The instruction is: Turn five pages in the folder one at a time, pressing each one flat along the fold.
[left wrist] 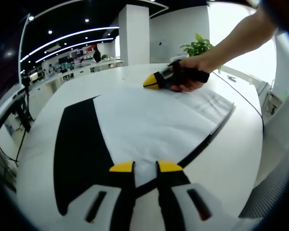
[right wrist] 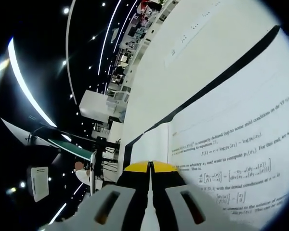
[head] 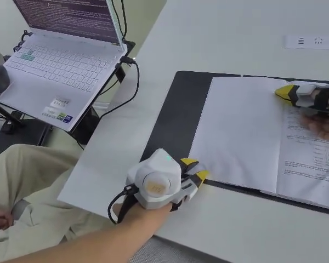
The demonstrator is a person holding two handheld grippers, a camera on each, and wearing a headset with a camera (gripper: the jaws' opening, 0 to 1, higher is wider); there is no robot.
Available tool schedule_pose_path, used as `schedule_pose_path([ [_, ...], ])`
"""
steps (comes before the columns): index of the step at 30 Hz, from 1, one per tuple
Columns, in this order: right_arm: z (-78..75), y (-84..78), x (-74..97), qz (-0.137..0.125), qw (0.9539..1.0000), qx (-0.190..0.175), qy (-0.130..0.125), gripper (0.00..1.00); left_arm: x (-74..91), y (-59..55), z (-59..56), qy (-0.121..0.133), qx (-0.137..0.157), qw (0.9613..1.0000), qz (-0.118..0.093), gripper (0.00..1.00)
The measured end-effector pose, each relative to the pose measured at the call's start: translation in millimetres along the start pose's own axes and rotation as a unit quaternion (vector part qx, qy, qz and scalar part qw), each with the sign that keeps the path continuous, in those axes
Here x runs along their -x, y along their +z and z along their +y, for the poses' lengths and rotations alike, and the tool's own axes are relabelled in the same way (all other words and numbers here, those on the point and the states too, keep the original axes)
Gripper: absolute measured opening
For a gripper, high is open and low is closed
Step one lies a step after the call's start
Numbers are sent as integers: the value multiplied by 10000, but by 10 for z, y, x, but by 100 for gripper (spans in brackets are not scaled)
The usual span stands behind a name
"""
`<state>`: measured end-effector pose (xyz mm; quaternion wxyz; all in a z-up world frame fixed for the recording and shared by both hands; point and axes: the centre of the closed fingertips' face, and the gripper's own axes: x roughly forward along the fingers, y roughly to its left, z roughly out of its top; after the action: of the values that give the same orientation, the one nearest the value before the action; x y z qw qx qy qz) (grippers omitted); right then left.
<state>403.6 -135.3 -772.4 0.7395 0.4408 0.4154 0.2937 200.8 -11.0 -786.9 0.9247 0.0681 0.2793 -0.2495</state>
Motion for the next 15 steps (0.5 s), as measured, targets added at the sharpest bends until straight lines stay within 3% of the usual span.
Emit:
schedule_pose_path([
  [15,-2,-362,230,386,9991,-104,152,0,1,-3,-9,6,23,10000,-4,15],
])
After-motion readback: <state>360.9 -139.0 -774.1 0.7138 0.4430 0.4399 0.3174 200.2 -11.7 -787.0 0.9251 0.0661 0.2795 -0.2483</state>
